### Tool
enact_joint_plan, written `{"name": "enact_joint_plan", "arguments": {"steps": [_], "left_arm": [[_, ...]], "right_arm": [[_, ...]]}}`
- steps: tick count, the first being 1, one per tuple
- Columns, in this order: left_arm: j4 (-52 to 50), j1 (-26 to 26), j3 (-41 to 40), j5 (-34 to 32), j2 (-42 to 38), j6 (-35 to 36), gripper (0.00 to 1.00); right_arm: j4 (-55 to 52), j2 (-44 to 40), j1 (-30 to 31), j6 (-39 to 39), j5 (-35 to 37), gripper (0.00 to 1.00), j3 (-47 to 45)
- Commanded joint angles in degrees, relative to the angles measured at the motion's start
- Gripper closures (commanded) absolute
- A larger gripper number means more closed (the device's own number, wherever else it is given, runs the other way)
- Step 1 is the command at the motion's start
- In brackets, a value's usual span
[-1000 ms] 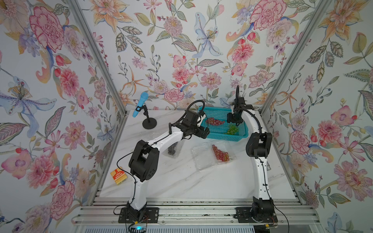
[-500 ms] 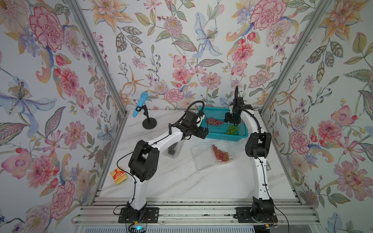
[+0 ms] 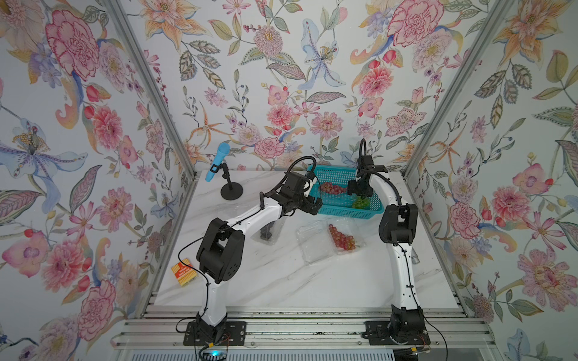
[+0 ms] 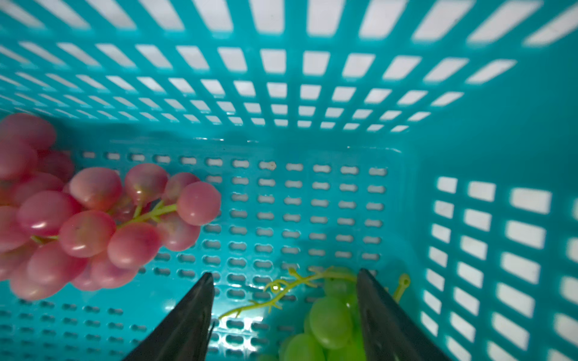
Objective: Pack grapes into containers
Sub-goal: Adjust the grape in the basket.
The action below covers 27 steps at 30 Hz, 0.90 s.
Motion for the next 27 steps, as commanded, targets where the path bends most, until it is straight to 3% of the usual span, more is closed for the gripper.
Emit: {"name": "enact_joint_plan", "arguments": {"steps": [1,13,27], "left_arm": [[2.1,0.6,-2.1,-1.0,-3.6,1.1,0.00],[4.2,0.6,-4.9,0.2,-4.3,-0.8,0.00],[4.2,0.6,-5.0,1.0,-3.1,-1.0,0.00]], "right_arm": [[-1.1,-2.5,1.4,-2.9,4.4,0.28,-0.8],[-1.1,-1.9,2.1,-9.6,4.9,0.24,-0.4],[-1.1,-1.3,2.5,-15.7,13.7,0.24,0.0]]}}
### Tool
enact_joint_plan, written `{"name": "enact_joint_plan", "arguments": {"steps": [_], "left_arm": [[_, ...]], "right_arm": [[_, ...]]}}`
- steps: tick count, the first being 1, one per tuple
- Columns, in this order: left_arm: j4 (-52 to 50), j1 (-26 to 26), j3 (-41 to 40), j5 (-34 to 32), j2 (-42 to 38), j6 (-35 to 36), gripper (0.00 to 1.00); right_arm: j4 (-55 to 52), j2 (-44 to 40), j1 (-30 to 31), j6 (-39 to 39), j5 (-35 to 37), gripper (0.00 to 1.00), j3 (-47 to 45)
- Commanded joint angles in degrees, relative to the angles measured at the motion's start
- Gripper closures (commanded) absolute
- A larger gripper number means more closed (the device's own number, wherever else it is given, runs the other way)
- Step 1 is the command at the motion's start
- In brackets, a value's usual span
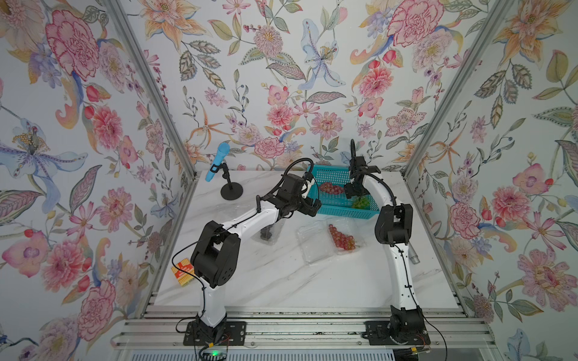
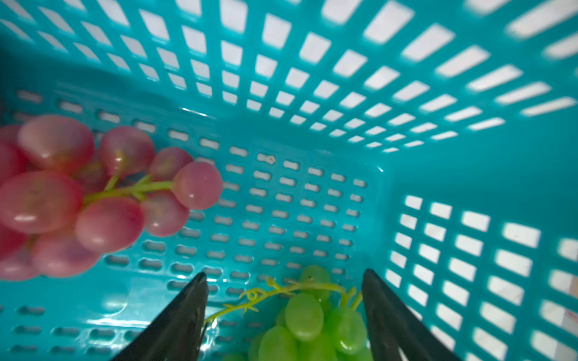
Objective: Pack grapes into containers
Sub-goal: Adjust the grape in the basket.
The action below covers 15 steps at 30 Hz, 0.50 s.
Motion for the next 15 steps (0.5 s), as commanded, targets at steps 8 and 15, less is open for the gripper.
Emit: {"name": "enact_joint_plan", "arguments": {"steps": [8,15], "left_arm": [[0.5,0.7,0.9,0.9,1.3,-0.5,0.00],[0.0,1.0,1.8,1.2,2.7,-0.5,0.00]], "right_arm": [[-1.0,0.9,-0.5,-3.4,4.8,0.24,0.5],[-1.0,2.0,-2.4,-1.4,7.9,0.28,4.5]]}}
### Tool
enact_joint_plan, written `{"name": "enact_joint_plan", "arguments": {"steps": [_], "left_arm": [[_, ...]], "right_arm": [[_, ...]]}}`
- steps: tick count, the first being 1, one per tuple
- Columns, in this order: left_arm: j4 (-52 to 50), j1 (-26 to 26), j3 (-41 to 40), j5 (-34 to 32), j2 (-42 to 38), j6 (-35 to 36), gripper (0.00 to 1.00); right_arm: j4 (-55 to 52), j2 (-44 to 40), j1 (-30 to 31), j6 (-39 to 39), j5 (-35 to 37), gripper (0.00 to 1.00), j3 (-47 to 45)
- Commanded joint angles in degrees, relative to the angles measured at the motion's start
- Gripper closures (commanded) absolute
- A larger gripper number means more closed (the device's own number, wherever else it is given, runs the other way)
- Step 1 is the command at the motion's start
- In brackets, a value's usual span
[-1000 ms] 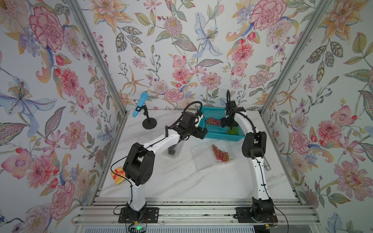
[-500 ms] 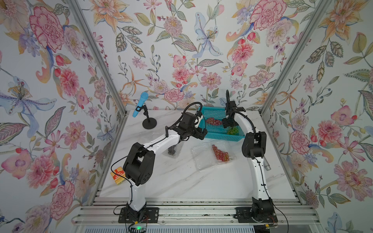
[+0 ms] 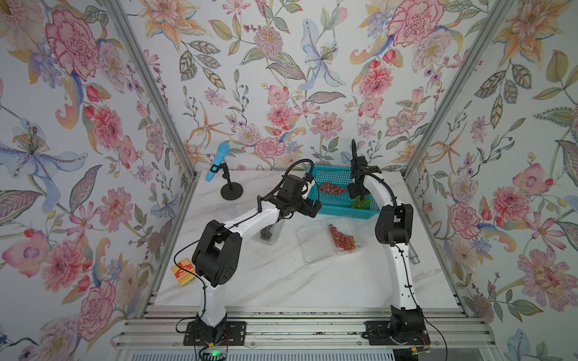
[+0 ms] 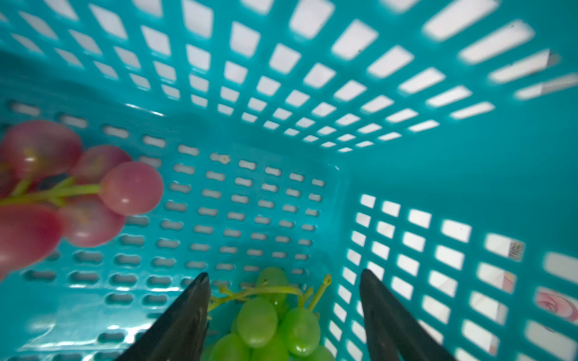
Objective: Pack grapes into containers
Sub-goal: Adjust the grape in the basket.
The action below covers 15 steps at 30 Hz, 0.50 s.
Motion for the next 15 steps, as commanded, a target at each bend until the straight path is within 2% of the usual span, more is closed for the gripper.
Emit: {"name": "enact_joint_plan", "arguments": {"steps": [1,7,15], "left_arm": [[0.0,0.8,1.9,1.0,1.6,-0.5,0.00],[0.1,0.9,3.6,1.5,3.3,-0.9,0.00],[-0.4,0.8,5.4,2.1,4.7,-0.8,0.00]], "right_arm": [[-1.0,1.0,-1.7,1.3,2.4,0.29,3.5],[-0.1,-0.4,-3.3,3.9,-1.2,0.35,5.3],[0.0,-0.3,-3.4,3.1,-5.0,0.39,4.0]]}}
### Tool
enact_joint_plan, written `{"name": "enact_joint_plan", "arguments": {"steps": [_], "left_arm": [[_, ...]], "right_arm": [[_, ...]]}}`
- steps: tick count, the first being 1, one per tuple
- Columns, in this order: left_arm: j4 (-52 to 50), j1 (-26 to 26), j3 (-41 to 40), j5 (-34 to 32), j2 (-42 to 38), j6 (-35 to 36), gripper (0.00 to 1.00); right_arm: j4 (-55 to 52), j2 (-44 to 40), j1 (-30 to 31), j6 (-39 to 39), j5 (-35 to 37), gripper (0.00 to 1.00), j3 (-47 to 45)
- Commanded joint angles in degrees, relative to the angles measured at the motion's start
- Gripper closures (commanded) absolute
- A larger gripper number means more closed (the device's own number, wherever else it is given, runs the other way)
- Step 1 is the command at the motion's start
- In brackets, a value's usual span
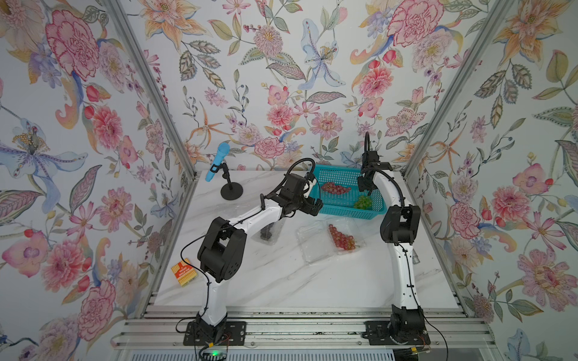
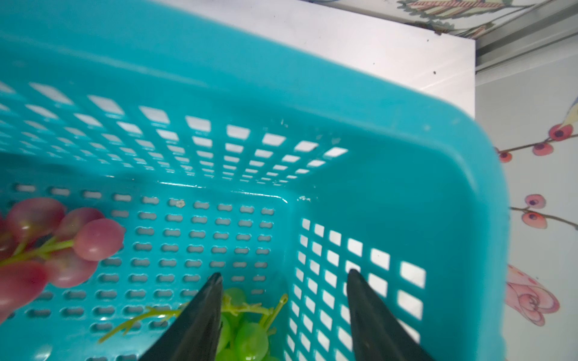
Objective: Pack grapes into containers
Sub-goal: Adjust the grape in the basket.
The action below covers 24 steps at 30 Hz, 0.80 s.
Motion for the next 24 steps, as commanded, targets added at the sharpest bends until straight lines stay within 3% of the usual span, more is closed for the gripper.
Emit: {"name": "enact_joint_plan", "arguments": {"steps": [1,10,15,24], "left_arm": [[-0.4,0.7,1.9,0.8,1.3,-0.2,0.00],[-0.6,0.7,1.5,0.6,0.9,0.3,0.00],[-0.7,0.8,1.3,0.7,0.7,0.8,0.00],[-0.4,0.9,0.5,1.1,0.8,0.6,0.00]], "right_arm": [[-0.5,-0.4,0.1,0.4,-2.6,0.40,-0.6],[1.0,-3.4,1.6,1.7,-12.1,0.35,-3.0],[1.2,-3.1,3.6,-2.8,-8.3,0.33,-4.4],[2.1,-3.0,5.1,-8.5,5.7,0.32,-10.5]]}}
